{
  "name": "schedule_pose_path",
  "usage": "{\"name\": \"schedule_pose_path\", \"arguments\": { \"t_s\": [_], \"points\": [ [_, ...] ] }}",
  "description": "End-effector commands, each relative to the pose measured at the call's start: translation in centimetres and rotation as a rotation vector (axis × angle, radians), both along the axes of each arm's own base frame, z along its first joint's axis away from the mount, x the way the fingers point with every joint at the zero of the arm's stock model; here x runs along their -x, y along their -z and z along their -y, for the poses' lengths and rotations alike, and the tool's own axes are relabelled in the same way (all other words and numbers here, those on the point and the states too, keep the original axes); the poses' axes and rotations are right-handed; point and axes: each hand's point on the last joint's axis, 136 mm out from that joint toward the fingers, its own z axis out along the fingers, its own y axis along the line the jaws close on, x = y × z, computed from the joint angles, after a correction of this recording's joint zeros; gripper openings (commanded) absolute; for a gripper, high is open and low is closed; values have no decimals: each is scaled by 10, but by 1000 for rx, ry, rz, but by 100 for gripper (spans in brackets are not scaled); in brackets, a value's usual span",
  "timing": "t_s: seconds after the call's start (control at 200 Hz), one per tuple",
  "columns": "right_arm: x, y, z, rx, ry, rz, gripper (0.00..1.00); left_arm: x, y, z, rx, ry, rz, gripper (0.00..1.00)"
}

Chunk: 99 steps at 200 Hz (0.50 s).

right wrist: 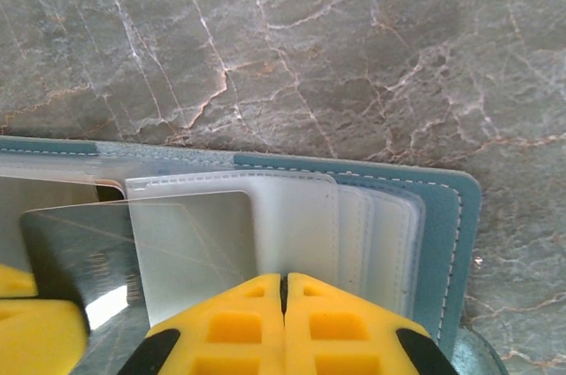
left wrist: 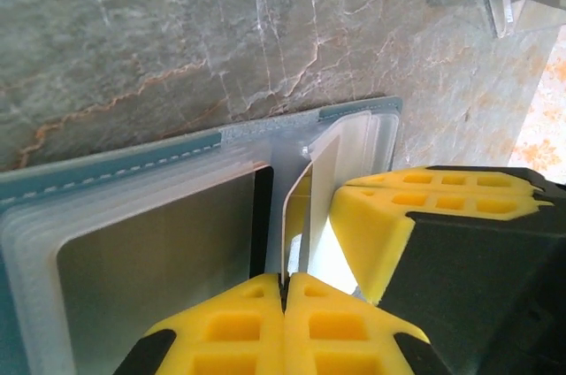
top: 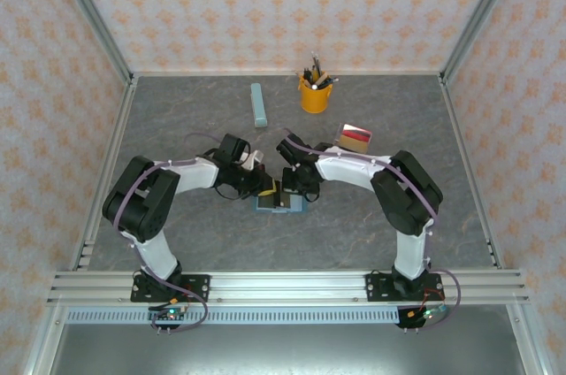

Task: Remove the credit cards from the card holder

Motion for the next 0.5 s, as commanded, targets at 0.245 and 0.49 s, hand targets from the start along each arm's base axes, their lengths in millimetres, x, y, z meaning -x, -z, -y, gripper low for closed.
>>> {"name": "schedule_pose_path", "arguments": {
  "t_s": [0.245,0.49],
  "points": [
    [-6,-39,-2,-102,12,90,8,-3,-51,-52,-186,-105,144,0],
    [-22,-130,-22,-381,18,281,34,-10,-116,-51,-81,-158,297,0]
  ]
}}
